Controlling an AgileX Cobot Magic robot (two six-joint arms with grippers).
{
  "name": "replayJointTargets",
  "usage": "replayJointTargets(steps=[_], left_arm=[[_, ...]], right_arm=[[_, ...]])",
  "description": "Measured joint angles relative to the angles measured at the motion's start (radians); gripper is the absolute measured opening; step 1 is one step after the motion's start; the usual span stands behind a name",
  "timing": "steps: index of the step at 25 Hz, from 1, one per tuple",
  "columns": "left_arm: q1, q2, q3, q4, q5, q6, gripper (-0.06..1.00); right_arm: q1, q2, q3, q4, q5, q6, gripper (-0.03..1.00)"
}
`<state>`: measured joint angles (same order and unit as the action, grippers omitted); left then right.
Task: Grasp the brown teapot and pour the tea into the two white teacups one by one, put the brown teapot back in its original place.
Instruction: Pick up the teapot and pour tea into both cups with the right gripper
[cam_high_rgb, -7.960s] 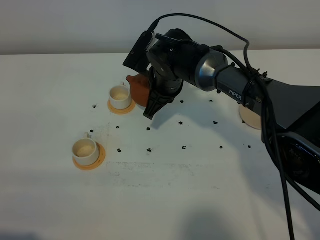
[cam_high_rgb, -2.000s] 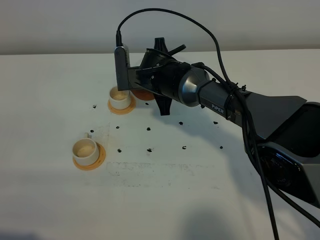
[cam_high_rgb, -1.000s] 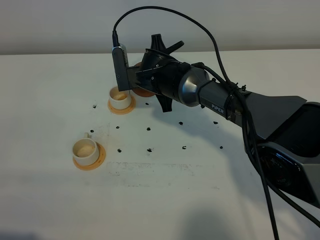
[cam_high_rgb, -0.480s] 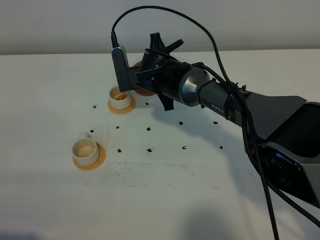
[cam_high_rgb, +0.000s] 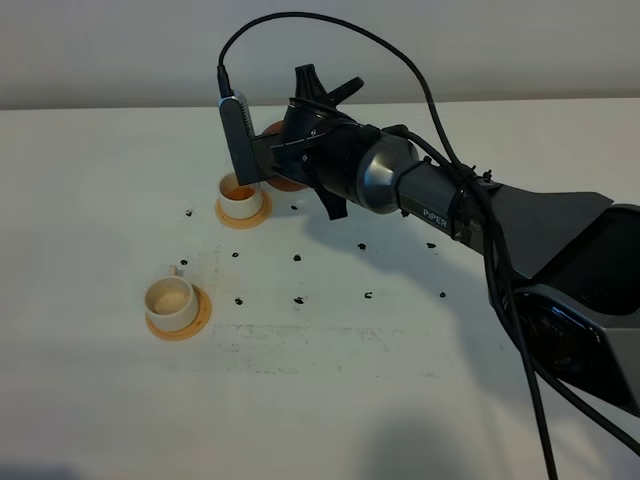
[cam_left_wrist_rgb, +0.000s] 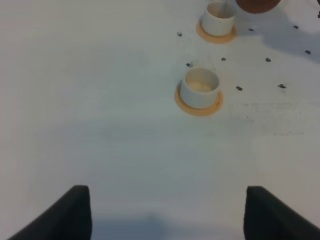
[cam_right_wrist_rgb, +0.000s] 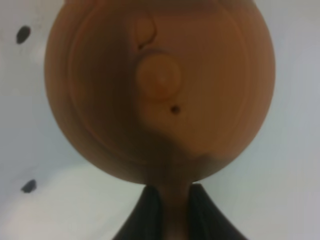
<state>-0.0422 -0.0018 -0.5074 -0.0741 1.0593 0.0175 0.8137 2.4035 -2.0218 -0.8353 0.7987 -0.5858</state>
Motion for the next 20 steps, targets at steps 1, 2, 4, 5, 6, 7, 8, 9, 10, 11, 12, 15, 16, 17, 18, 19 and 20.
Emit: replayJointTargets(steps=[1, 2, 4, 5, 6, 7, 8, 9, 10, 11, 12, 15, 16, 17, 18, 19, 20], left_arm=[[0.0, 0.0, 0.0, 0.0, 0.0, 0.0, 0.61], [0.0, 0.0, 0.0, 0.0, 0.0, 0.0, 0.61], [0.0, 0.0, 0.0, 0.0, 0.0, 0.0, 0.61], [0.0, 0.0, 0.0, 0.0, 0.0, 0.0, 0.61], [0.0, 0.0, 0.0, 0.0, 0.0, 0.0, 0.61], [0.0, 0.0, 0.0, 0.0, 0.0, 0.0, 0.61], [0.0, 0.0, 0.0, 0.0, 0.0, 0.0, 0.61], [0.0, 0.0, 0.0, 0.0, 0.0, 0.0, 0.61], [0.0, 0.0, 0.0, 0.0, 0.0, 0.0, 0.61], [0.0, 0.0, 0.0, 0.0, 0.0, 0.0, 0.61], [0.0, 0.0, 0.0, 0.0, 0.0, 0.0, 0.61], [0.0, 0.0, 0.0, 0.0, 0.0, 0.0, 0.61], [0.0, 0.0, 0.0, 0.0, 0.0, 0.0, 0.61], [0.0, 0.0, 0.0, 0.0, 0.0, 0.0, 0.61], [0.0, 0.0, 0.0, 0.0, 0.0, 0.0, 0.61], [0.0, 0.0, 0.0, 0.0, 0.0, 0.0, 0.61], [0.0, 0.0, 0.0, 0.0, 0.0, 0.0, 0.61]], right_arm=[[0.002, 0.0, 0.0, -0.006, -0.002, 0.0, 0.13], [0.004, 0.0, 0.0, -0.015, -0.005, 0.0, 0.13], [0.005, 0.0, 0.0, -0.024, -0.006, 0.0, 0.13], [0.005, 0.0, 0.0, -0.024, -0.006, 0.0, 0.13], [0.005, 0.0, 0.0, -0.025, -0.006, 0.0, 0.13], [0.005, 0.0, 0.0, -0.027, -0.006, 0.0, 0.13], [0.005, 0.0, 0.0, -0.032, -0.006, 0.0, 0.13], [0.005, 0.0, 0.0, -0.034, -0.006, 0.0, 0.13], [0.005, 0.0, 0.0, -0.038, -0.006, 0.0, 0.13], [0.005, 0.0, 0.0, -0.044, -0.006, 0.0, 0.13], [0.005, 0.0, 0.0, -0.048, -0.006, 0.0, 0.13], [0.005, 0.0, 0.0, -0.058, -0.006, 0.0, 0.13], [0.005, 0.0, 0.0, -0.062, -0.007, 0.0, 0.13], [0.005, 0.0, 0.0, -0.068, -0.008, 0.0, 0.13], [0.005, 0.0, 0.0, -0.075, -0.008, 0.0, 0.13], [0.005, 0.0, 0.0, -0.079, -0.009, 0.0, 0.13], [0.005, 0.0, 0.0, -0.083, -0.009, 0.0, 0.13]])
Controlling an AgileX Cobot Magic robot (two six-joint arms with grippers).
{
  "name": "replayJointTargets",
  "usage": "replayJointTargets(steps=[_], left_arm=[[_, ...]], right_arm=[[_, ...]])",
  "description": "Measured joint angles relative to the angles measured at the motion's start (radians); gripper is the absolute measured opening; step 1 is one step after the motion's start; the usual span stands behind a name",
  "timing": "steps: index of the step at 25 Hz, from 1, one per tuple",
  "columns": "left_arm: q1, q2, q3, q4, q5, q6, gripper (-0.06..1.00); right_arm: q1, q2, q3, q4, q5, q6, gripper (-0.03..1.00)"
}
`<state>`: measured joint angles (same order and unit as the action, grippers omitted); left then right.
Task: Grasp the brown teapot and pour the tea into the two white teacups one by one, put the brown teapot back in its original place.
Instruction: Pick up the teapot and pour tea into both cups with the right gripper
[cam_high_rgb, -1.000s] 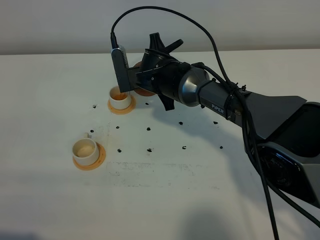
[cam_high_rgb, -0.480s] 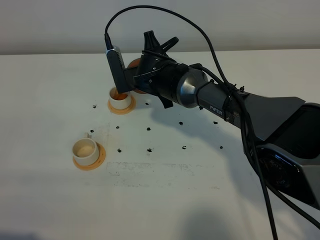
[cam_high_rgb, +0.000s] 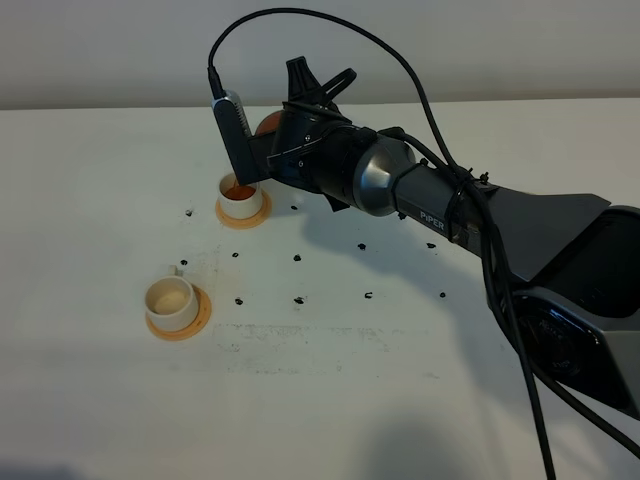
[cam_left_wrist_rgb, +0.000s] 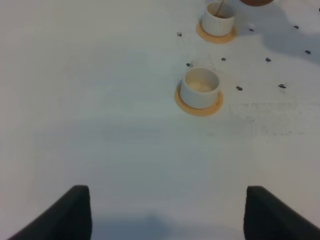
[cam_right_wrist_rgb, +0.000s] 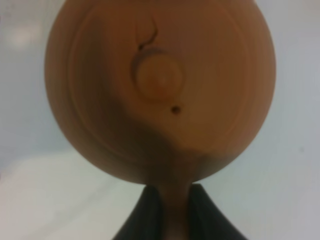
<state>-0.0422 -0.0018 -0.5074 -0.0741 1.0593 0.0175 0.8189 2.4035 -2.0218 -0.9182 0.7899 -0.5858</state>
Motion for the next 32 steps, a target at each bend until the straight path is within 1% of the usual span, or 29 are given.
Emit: replayJointTargets(steps=[18, 32], left_arm=[[0.0, 0.0, 0.0, 0.0, 0.0, 0.0, 0.61], [0.0, 0.0, 0.0, 0.0, 0.0, 0.0, 0.61]], right_arm=[[0.0, 0.0, 0.0, -0.048, -0.002, -0.008, 0.13], [0.0, 0.0, 0.001, -0.054, -0.002, -0.03, 0.13]])
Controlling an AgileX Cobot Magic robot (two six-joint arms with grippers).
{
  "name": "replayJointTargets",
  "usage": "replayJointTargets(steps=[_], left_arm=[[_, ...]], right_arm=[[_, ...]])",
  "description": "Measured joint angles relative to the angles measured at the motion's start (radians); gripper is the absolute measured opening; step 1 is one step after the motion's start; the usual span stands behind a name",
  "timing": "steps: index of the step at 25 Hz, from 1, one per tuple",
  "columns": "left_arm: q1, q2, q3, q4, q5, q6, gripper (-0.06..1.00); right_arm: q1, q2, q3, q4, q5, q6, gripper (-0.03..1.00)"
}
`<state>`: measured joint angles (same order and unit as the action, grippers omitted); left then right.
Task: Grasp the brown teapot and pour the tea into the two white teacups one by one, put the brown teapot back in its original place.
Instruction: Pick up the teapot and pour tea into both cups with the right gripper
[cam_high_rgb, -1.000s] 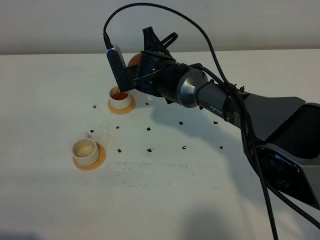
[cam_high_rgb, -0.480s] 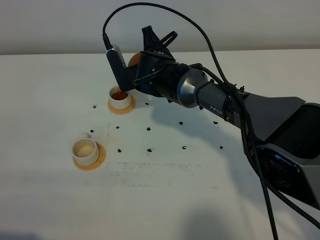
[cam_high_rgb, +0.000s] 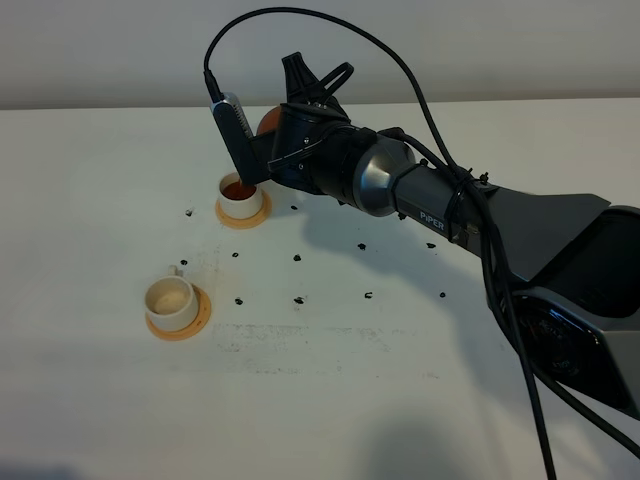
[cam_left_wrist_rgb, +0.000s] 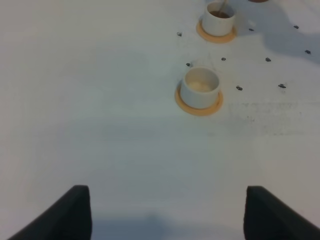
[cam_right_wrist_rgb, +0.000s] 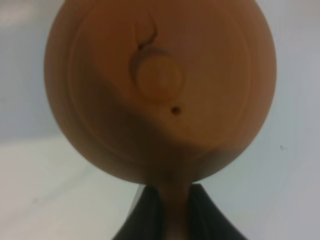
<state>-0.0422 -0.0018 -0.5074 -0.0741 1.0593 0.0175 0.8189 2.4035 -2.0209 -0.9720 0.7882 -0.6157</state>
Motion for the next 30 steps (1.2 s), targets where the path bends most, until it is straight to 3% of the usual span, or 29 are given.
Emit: replayJointTargets(steps=[30], left_arm=[[0.0, 0.0, 0.0, 0.0, 0.0, 0.0, 0.61]], right_arm=[[0.0, 0.0, 0.0, -0.001, 0.0, 0.0, 0.13]])
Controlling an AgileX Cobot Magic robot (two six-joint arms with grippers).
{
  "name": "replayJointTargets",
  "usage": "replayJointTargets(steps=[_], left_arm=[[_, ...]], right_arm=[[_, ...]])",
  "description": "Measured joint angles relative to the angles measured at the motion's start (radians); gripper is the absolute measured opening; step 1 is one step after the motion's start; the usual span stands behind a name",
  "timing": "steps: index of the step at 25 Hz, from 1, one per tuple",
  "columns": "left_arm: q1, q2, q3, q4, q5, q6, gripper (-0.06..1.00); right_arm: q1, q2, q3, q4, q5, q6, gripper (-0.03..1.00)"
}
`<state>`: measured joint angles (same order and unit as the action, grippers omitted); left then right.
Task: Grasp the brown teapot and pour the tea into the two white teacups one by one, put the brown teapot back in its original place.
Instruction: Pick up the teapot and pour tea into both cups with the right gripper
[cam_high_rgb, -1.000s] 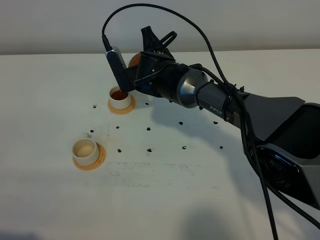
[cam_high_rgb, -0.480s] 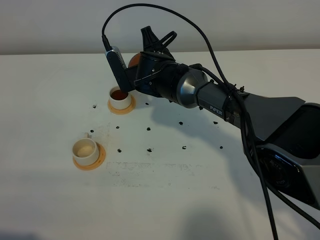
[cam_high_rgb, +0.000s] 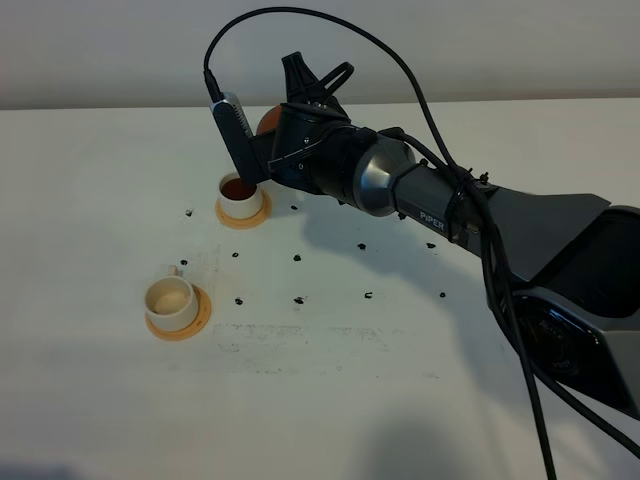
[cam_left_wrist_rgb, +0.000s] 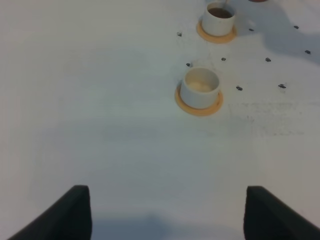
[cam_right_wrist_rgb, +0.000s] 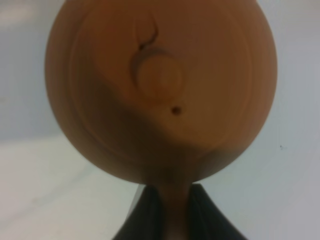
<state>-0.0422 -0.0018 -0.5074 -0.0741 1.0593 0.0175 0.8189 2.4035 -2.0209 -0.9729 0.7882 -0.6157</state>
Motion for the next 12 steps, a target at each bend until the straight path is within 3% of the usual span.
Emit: replayJointTargets(steps=[12], left_arm=[[0.0, 0.0, 0.0, 0.0, 0.0, 0.0, 0.61]], right_arm=[[0.002, 0.0, 0.0, 0.003, 0.0, 0.0, 0.13]])
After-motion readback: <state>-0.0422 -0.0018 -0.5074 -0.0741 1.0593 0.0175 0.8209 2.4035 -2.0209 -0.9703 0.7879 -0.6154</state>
